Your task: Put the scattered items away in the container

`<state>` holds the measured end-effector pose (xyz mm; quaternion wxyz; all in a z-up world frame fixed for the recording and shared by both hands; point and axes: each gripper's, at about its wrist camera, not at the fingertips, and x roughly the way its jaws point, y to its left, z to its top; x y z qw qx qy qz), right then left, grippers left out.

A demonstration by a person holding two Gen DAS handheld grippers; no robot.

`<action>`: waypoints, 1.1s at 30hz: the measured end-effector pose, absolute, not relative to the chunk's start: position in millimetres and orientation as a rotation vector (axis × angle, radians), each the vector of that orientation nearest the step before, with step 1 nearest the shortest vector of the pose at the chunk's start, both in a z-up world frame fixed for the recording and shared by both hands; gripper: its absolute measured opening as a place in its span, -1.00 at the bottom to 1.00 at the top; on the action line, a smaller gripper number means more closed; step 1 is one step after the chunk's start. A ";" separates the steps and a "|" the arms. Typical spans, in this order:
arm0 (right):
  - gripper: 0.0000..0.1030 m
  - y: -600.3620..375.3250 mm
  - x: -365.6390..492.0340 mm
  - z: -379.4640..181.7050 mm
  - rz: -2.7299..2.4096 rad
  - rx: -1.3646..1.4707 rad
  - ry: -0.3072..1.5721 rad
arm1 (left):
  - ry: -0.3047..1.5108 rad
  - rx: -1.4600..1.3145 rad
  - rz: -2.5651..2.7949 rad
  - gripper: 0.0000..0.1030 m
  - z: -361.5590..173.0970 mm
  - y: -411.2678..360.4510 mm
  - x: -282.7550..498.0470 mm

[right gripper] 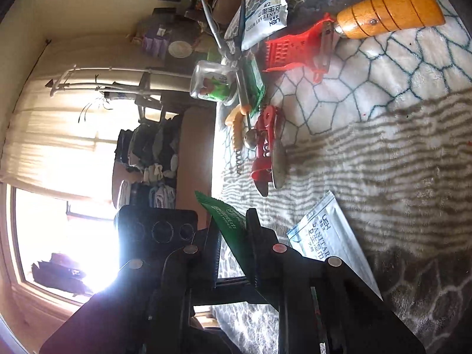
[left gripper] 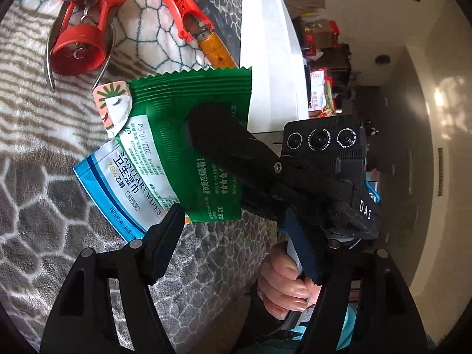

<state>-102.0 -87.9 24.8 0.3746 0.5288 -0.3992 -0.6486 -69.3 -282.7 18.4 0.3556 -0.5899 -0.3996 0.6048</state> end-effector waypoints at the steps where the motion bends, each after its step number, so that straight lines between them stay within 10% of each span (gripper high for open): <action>1: -0.61 -87.1 -101.3 26.4 -1.649 1.349 -1.030 | -1.042 -1.521 1.570 0.34 20.0 -287.4 -70.0; 14: -0.33 -40.1 -83.5 30.0 -1.661 1.368 -1.078 | -1.227 -1.460 1.733 0.46 31.5 -360.0 -73.1; 21: 0.42 -82.8 -44.1 60.8 -2.165 1.313 -0.251 | -1.166 -1.567 1.851 0.46 20.8 -360.2 -73.1; 33: 0.55 -166.7 9.9 16.1 -2.209 1.199 0.590 | -1.249 -1.580 1.902 0.46 14.7 -381.3 -70.0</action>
